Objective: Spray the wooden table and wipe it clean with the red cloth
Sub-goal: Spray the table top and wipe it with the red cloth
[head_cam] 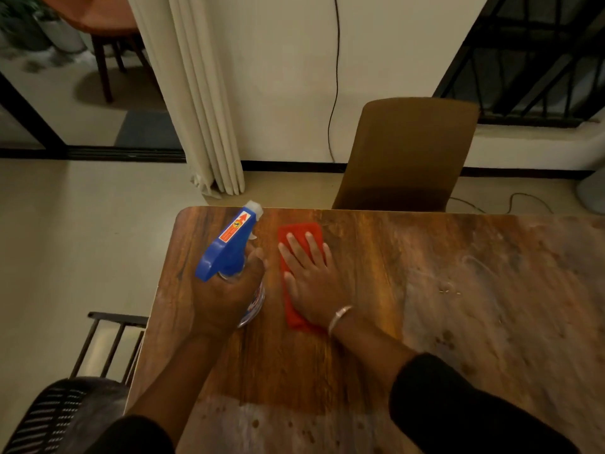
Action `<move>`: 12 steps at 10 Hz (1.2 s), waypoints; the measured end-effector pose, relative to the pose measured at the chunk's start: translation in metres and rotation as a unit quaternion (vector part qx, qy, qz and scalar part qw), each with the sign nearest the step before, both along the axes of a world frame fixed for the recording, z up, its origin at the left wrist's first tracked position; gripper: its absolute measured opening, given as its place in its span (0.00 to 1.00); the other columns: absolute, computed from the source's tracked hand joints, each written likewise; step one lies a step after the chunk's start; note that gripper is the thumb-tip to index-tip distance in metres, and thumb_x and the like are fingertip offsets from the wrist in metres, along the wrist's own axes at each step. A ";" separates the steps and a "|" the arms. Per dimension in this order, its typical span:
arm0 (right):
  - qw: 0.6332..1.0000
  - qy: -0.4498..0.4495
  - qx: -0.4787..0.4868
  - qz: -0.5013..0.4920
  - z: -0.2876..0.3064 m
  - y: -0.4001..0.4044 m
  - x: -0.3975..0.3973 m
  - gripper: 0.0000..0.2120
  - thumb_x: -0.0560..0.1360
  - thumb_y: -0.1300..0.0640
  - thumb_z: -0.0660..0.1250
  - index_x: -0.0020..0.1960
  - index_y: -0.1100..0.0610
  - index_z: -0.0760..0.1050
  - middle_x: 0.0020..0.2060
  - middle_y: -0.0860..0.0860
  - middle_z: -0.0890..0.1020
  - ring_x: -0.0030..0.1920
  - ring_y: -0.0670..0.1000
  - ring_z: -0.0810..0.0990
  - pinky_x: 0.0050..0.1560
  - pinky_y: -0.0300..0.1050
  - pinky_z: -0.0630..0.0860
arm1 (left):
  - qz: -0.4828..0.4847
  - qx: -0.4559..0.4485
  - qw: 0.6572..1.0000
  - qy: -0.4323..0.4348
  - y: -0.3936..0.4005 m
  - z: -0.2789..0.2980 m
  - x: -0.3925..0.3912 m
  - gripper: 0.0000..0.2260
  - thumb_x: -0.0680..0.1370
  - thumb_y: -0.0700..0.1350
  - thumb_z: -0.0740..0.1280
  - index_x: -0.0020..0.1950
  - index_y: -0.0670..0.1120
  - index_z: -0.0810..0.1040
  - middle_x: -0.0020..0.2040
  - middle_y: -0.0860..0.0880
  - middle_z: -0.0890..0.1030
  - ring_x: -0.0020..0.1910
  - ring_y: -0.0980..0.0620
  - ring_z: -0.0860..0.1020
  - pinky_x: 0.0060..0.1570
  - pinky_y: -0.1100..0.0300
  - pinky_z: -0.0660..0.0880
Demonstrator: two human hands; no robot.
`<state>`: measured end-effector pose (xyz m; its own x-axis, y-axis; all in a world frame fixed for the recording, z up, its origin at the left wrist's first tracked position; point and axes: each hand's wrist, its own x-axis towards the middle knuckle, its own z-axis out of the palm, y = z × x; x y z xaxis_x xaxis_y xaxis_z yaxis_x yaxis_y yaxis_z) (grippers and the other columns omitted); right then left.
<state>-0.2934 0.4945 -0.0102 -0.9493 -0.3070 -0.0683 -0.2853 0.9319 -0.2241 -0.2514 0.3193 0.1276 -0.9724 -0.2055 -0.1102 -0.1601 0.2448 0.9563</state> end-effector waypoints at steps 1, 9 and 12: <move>0.996 -0.013 0.023 -0.080 0.004 0.074 0.035 0.30 0.86 0.43 0.48 0.87 0.45 0.49 0.87 0.48 0.49 0.86 0.56 0.43 0.84 0.65 0.49 | -0.038 0.042 0.997 -0.047 -0.001 0.008 0.000 0.12 0.81 0.37 0.61 0.41 0.50 0.68 0.35 0.51 0.73 0.34 0.55 0.74 0.42 0.63 0.74; 0.956 -0.041 0.087 -0.278 0.018 0.179 0.050 0.30 0.86 0.42 0.44 0.87 0.48 0.44 0.86 0.50 0.43 0.84 0.57 0.34 0.84 0.66 0.46 | -0.134 0.035 0.989 -0.059 0.079 0.034 -0.022 0.04 0.81 0.42 0.64 0.54 0.43 0.73 0.38 0.55 0.74 0.41 0.61 0.77 0.55 0.60 0.74; 0.992 0.009 0.026 -0.122 0.001 0.157 0.155 0.31 0.86 0.44 0.53 0.87 0.45 0.49 0.87 0.45 0.50 0.87 0.57 0.45 0.82 0.65 0.48 | -0.165 -0.002 0.979 -0.122 0.142 0.013 -0.037 0.18 0.79 0.52 0.63 0.63 0.41 0.71 0.46 0.45 0.79 0.41 0.52 0.78 0.44 0.60 0.75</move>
